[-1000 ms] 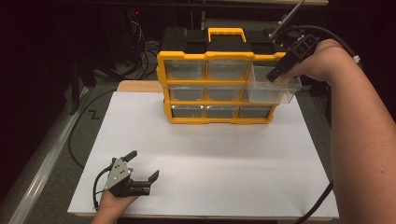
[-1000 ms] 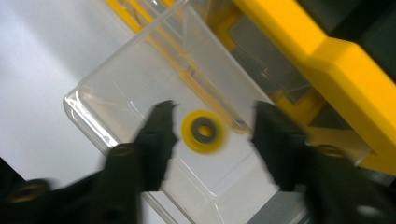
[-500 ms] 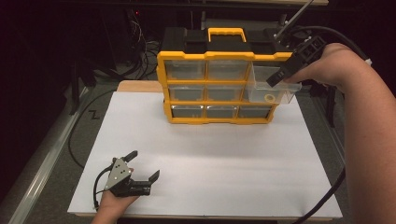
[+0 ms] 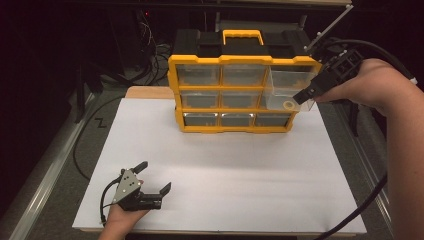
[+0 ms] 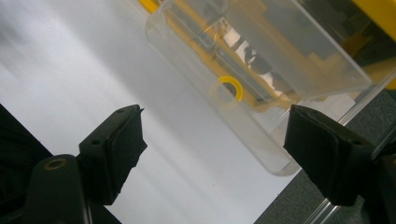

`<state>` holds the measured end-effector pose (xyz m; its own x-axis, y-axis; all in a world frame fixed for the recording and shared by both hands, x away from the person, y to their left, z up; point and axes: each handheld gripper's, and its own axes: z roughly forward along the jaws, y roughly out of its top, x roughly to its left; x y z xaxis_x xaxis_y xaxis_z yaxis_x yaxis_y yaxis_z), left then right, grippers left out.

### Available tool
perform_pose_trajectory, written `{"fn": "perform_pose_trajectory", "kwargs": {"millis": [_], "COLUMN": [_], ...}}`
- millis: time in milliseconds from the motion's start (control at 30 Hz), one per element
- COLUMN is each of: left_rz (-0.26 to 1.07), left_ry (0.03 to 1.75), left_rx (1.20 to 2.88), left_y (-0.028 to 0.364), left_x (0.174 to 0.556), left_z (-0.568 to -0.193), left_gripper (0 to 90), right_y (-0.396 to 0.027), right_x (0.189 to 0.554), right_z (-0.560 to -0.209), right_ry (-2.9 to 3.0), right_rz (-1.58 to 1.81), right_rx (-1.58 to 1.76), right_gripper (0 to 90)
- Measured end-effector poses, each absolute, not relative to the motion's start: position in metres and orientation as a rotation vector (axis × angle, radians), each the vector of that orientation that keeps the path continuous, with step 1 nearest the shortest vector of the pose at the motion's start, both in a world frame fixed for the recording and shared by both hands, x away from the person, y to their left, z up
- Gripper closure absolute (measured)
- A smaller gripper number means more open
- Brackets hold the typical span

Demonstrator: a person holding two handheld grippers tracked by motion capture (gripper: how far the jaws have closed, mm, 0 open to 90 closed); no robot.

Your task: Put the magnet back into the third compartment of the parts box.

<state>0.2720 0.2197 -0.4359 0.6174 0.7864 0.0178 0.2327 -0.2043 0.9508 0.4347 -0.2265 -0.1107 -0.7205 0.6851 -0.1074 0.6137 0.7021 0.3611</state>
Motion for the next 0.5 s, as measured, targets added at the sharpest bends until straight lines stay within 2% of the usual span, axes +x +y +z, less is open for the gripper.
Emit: {"fn": "perform_pose_trajectory", "kwargs": {"millis": [500], "left_rz": [0.633], "left_ry": [0.836], "left_rx": [1.742], "left_y": [0.220], "left_x": [0.271], "left_z": [-0.435], "left_gripper": [0.1], "right_y": [-0.227], "right_x": [0.402], "right_z": [-0.114], "right_ry": [2.670], "right_rz": [0.441], "right_rx": [1.028], "right_gripper": [16.1]}}
